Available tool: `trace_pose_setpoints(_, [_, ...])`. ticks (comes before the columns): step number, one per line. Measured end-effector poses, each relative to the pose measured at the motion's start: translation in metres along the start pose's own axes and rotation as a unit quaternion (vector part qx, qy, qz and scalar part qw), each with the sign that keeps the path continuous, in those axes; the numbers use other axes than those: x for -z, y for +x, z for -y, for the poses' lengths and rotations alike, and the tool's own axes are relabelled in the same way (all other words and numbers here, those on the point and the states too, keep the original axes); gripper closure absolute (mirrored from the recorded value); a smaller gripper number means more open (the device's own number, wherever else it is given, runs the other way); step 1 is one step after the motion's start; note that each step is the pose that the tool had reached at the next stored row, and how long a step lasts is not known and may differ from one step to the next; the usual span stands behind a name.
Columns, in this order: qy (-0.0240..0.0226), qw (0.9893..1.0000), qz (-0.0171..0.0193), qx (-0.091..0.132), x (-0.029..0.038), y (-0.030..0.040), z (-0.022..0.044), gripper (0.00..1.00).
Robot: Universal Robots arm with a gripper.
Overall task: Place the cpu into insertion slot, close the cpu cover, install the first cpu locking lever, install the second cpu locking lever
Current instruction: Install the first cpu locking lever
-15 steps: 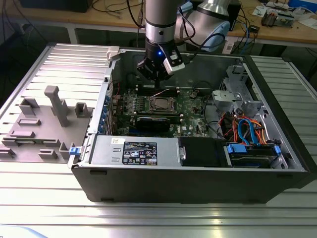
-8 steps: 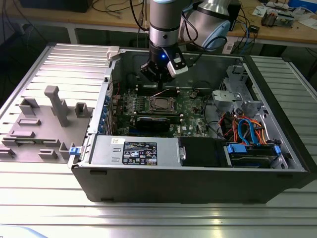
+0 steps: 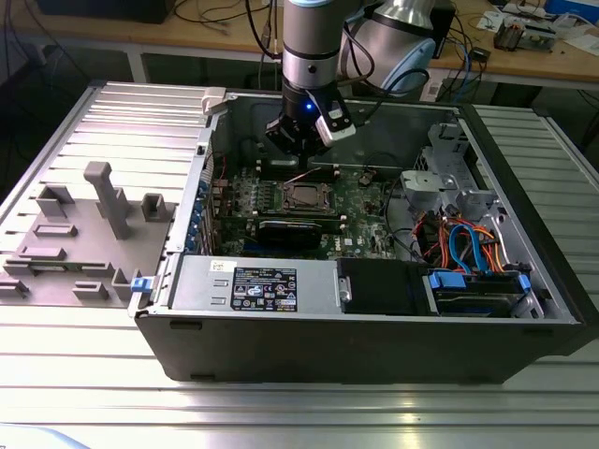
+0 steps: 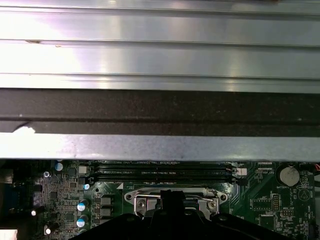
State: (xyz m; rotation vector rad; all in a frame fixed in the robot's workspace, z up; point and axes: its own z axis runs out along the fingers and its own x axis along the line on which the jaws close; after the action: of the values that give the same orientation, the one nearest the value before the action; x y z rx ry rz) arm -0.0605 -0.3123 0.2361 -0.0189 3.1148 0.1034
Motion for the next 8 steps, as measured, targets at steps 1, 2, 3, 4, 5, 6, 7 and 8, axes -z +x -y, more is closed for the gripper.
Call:
trace_pose_setpoints(1, [0.0,1.0,0.0,0.0,0.0,0.0,0.0,0.89])
trace_pose_setpoints(2, [0.0,1.0,0.0,0.0,0.0,0.0,0.0,0.89])
trace_pose_setpoints(3, [0.0,1.0,0.0,0.0,0.0,0.0,0.0,0.89])
trace_pose_setpoints(4, [0.0,1.0,0.0,0.0,0.0,0.0,0.0,0.89])
trace_pose_setpoints(5, [0.0,1.0,0.0,0.0,0.0,0.0,0.0,0.89])
trace_pose_setpoints(6, [0.0,1.0,0.0,0.0,0.0,0.0,0.0,0.89])
trace_pose_setpoints(7, [0.0,1.0,0.0,0.001,0.0,0.0,0.0,0.89])
trace_pose_setpoints(8, [-0.0002,1.0,-0.0004,0.007,-0.0001,0.0,0.0,0.89])
